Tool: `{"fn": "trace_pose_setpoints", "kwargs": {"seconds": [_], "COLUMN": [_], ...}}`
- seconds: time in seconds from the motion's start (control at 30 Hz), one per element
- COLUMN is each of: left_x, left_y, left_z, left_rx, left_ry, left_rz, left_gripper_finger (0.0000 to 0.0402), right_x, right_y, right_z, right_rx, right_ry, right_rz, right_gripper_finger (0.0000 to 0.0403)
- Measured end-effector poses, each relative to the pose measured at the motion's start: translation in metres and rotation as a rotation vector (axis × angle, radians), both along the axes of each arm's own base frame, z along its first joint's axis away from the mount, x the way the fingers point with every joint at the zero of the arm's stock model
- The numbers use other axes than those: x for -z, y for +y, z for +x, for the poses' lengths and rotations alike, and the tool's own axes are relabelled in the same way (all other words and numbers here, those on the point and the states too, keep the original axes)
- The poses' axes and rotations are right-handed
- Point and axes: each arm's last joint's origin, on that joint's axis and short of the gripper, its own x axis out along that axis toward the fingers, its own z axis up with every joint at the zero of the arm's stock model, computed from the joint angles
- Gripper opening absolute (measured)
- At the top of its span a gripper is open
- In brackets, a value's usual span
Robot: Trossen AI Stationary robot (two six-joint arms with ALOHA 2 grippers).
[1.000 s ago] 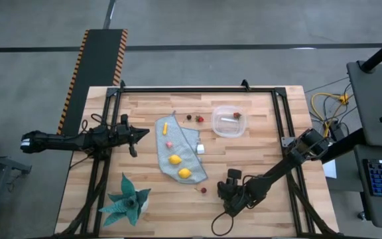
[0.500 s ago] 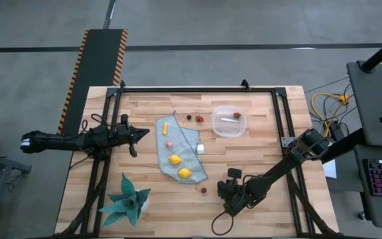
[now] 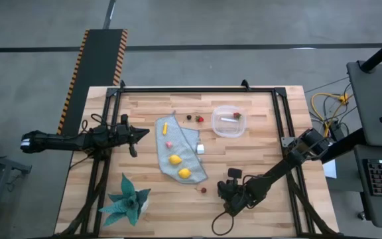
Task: Pick and placing Produce into tupperware
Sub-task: Put the blackberry into the transparent bin
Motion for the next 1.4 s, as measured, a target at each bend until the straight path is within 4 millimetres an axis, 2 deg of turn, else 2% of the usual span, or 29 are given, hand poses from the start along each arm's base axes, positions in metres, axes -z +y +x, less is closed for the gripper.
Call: {"fn": "trace_pose_setpoints", "kwargs": {"seconds": [0.83, 1.4], "left_x": [0.000, 0.001], "left_y": [0.000, 0.000], "left_z": [0.000, 0.000], "left_rx": [0.000, 0.001], "left_ry": [0.002, 0.007], "left_rz": [0.000, 0.000], "left_gripper_finger": [0.0000, 0.0000], "right_x": [-0.002, -0.032], "right_y": [-0.002, -0.014], "right_z": [-0.002, -0.011], "right_rx": [-0.009, 0.008], "right_ry": [0.016, -0.036], "right_rz": [-0.016, -0.108], "right_gripper_finger": [0.0071, 0.0059]}}
